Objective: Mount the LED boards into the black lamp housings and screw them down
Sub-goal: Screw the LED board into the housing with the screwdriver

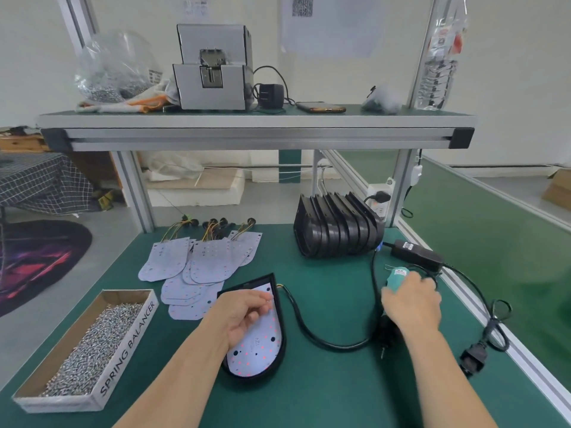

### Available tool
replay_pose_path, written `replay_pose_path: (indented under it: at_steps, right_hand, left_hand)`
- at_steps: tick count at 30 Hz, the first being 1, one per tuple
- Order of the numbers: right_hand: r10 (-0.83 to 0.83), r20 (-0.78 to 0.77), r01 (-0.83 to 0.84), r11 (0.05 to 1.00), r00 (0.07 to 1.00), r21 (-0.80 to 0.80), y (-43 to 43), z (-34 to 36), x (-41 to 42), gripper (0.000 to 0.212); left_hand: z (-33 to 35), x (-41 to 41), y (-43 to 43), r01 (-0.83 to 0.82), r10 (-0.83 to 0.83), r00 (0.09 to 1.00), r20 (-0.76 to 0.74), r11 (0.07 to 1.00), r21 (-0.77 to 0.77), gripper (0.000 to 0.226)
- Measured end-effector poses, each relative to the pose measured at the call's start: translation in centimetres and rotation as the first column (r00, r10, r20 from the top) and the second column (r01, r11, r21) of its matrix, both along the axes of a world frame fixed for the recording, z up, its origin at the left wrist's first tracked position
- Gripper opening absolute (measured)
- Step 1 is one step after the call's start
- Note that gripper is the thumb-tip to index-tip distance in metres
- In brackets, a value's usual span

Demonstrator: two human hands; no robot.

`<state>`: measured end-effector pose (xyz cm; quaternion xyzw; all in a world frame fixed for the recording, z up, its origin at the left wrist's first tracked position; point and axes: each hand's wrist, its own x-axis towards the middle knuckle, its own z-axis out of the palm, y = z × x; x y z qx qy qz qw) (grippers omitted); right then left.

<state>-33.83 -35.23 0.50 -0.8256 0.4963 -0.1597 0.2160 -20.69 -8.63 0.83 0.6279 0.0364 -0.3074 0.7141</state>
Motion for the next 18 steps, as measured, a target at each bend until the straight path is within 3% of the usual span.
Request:
replay_pose_path:
  at_steps: [2, 5, 7, 9, 11, 13, 15, 18]
  right_hand:
    - [0.019, -0.132, -0.014, 0.999, 0.991, 0.034, -0.6, -0.5, -0.5, 0.051]
    - [0.048, -0.182, -0.044, 0.999, 0.982, 0.024, -0.9, -0.2, -0.3, 0.054]
    - [0.012, -0.084, -0.001, 0.992, 0.996, 0.126, -1.4, 0.0, -0.1, 0.059]
    - [-0.068, 0.126, 0.023, 0.945, 0.990, 0.326, -2.0, -0.1, -0.3, 0.058]
    - [-0.190, 0.415, -0.082, 0.828, 0.890, 0.555, -2.1, 0.2, -0.5, 0.044]
    - [-0.345, 0.594, -0.247, 0.676, 0.727, 0.694, -1.6, 0.6, -0.7, 0.019]
    - [-0.472, 0.670, -0.399, 0.554, 0.573, 0.731, -0.6, 1.1, -0.8, 0.010]
    - [-0.559, 0.734, -0.586, 0.465, 0.387, 0.663, 1.4, 2.0, -0.3, 0.012]
  left_hand:
    - [0.0, -0.1, 0.0, 0.013, -0.014, 1.000, -0.015, 0.999, -0.034, 0.022]
    - [0.2, -0.3, 0.1, 0.028, -0.029, 0.999, -0.018, 0.998, -0.062, 0.016]
    - [0.3, -0.5, 0.3, 0.024, -0.027, 0.999, -0.029, 0.997, -0.080, 0.015]
    - [0.3, -0.6, 0.5, 0.015, -0.023, 0.998, -0.066, 0.993, -0.120, 0.014]
    - [0.4, -0.8, 0.6, 0.003, -0.018, 0.995, -0.098, 0.989, -0.151, 0.014]
    - [0.5, -0.9, 0.7, -0.013, -0.006, 0.993, -0.114, 0.986, -0.167, 0.014]
    - [0.5, -1.0, 0.7, -0.029, 0.004, 0.991, -0.131, 0.983, -0.183, 0.013]
    - [0.7, -1.5, 0.7, -0.019, -0.008, 0.991, -0.134, 0.980, -0.197, 0.012]
